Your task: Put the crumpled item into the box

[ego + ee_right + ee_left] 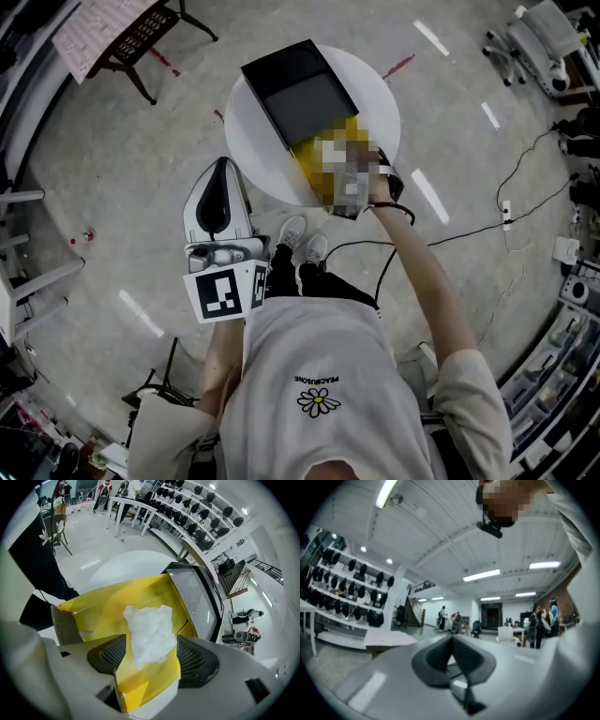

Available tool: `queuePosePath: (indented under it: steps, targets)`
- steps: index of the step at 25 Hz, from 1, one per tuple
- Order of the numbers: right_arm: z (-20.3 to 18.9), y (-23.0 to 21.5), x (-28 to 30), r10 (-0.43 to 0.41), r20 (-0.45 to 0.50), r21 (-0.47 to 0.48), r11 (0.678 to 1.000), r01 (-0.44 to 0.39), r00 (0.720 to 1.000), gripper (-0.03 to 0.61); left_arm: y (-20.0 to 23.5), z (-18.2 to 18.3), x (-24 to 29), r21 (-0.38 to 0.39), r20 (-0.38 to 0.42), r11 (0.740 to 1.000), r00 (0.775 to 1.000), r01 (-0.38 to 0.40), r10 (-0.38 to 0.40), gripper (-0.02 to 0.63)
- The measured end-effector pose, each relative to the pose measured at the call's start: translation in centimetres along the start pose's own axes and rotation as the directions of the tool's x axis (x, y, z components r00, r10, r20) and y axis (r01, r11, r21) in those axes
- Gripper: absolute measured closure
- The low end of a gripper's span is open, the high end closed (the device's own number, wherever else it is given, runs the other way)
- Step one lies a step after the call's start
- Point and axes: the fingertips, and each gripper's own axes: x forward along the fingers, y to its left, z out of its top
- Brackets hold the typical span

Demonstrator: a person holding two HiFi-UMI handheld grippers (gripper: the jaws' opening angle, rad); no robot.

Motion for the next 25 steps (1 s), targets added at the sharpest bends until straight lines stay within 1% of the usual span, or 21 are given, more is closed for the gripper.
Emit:
queuePosePath:
  steps: [5, 9, 12, 14, 16, 18, 19, 20, 22, 25]
  targets:
    - [-0.1, -0.4, -0.5, -0.008, 0.001, 0.01, 1.0, 0.008, 1.0, 0.249, 0.1, 0.2, -0.2, 0.001, 0.004, 1.0, 1.0, 0.004, -0.004, 0.612]
    - [0.3, -1.7, -1.4, -0.041, 0.022, 0.031, 0.999, 0.04, 0.999, 0.249, -0.1, 0.8, 0.0, 0.008, 0.02, 1.0, 1.0, 0.012, -0.012, 0.612]
    - [1.1, -3.6, -2.9, -0.093, 0.057, 0.059, 0.994, 0.089, 0.994, 0.25, -0.3, 1.5, 0.2, 0.017, 0.036, 1.0, 0.999, 0.022, -0.022, 0.612]
    - [2.0, -5.7, -4.6, -0.147, 0.096, 0.11, 0.985, 0.136, 0.985, 0.258, -0.5, 2.0, 0.3, 0.023, 0.047, 0.999, 0.998, 0.029, -0.03, 0.612]
    - [2.6, -8.2, -7.0, -0.217, 0.136, 0.181, 0.965, 0.191, 0.967, 0.28, -0.7, 2.7, 0.5, 0.03, 0.06, 0.999, 0.997, 0.036, -0.038, 0.612]
    - [2.8, -10.7, -10.0, -0.304, 0.167, 0.267, 0.93, 0.253, 0.938, 0.317, -1.2, 3.4, 0.6, 0.037, 0.075, 0.998, 0.996, 0.045, -0.048, 0.612]
    - [2.8, -12.0, -11.6, -0.348, 0.183, 0.316, 0.906, 0.28, 0.919, 0.341, -1.4, 3.8, 0.7, 0.041, 0.085, 0.998, 0.995, 0.051, -0.054, 0.612]
    - [2.7, -13.2, -13.4, -0.391, 0.199, 0.369, 0.879, 0.301, 0.899, 0.351, -1.6, 4.2, 0.9, 0.046, 0.095, 0.997, 0.993, 0.058, -0.062, 0.612]
    - [2.5, -15.3, -17.0, -0.475, 0.226, 0.476, 0.816, 0.328, 0.851, 0.373, -2.2, 5.0, 1.2, 0.056, 0.116, 0.996, 0.99, 0.076, -0.082, 0.612]
    - [1.8, -17.1, -22.5, -0.596, 0.247, 0.606, 0.71, 0.358, 0.764, 0.413, -3.3, 6.2, 1.4, 0.076, 0.139, 0.992, 0.984, 0.104, -0.114, 0.612]
